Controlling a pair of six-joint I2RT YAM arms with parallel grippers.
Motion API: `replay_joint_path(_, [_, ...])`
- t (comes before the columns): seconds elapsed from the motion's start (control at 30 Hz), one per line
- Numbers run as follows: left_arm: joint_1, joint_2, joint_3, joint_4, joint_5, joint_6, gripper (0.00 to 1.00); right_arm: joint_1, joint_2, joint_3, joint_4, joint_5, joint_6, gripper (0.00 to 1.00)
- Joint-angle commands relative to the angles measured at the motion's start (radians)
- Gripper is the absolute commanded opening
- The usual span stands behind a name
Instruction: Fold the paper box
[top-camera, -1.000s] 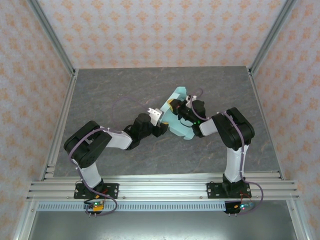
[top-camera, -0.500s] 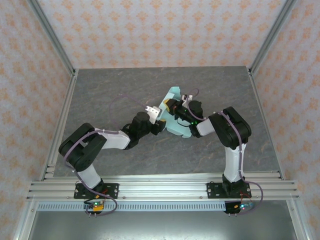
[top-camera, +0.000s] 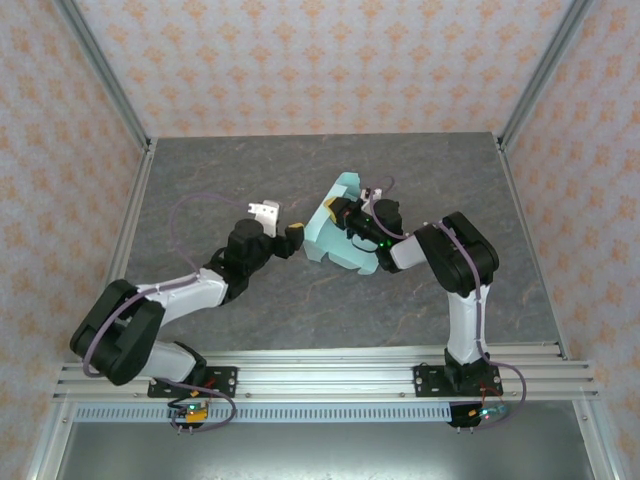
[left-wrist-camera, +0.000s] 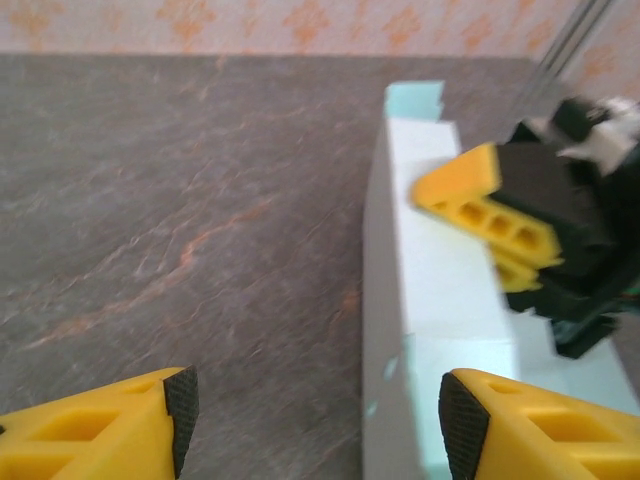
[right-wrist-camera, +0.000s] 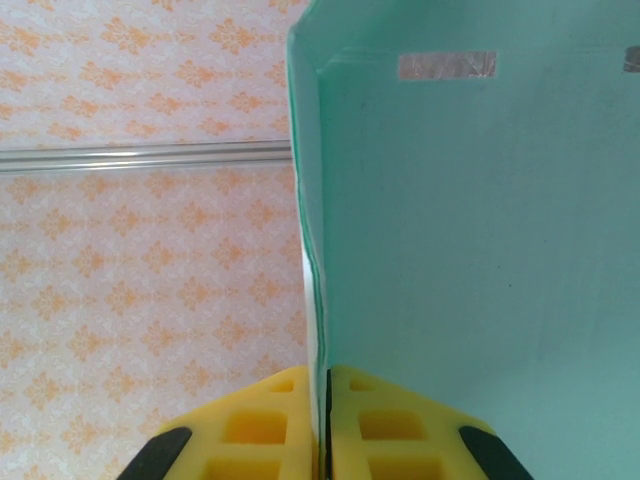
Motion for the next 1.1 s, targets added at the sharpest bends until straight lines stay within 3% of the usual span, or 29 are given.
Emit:
replay_joint_path(0.0, [0.011,0.071,0.087,-0.083,0.111,0.017,0.67,-0.001,0.007,0.023,-0.009,0.007,-0.022,0.11])
replay_joint_path(0.23, [0.013,0.219,0.192,-0.132,0.15,-0.002,0.67,0.011,0.003,0.026,-0.021,0.018,-0.023,0.11])
replay_joint_path(0.43, [0.014,0.299,0.294,-0.276,0.175,0.04,0.63,0.015,0.002,0.029,-0.035,0.023,-0.022,0.12])
replay_joint_path(0.7, [0.007,0.204,0.152,-0.09,0.279,-0.002,0.64,0.013,0.013,0.028,0.001,0.045,0.003,0.12])
replay_joint_path(0.83, [0.007,0.11,-0.016,0.075,0.248,-0.041,0.64,0.013,0.022,0.029,0.029,0.048,0.019,0.11])
replay_joint_path(1.07, [-0.033,0.034,-0.06,0.0,0.226,0.052,0.64,0.014,0.027,0.035,0.032,0.047,0.025,0.11])
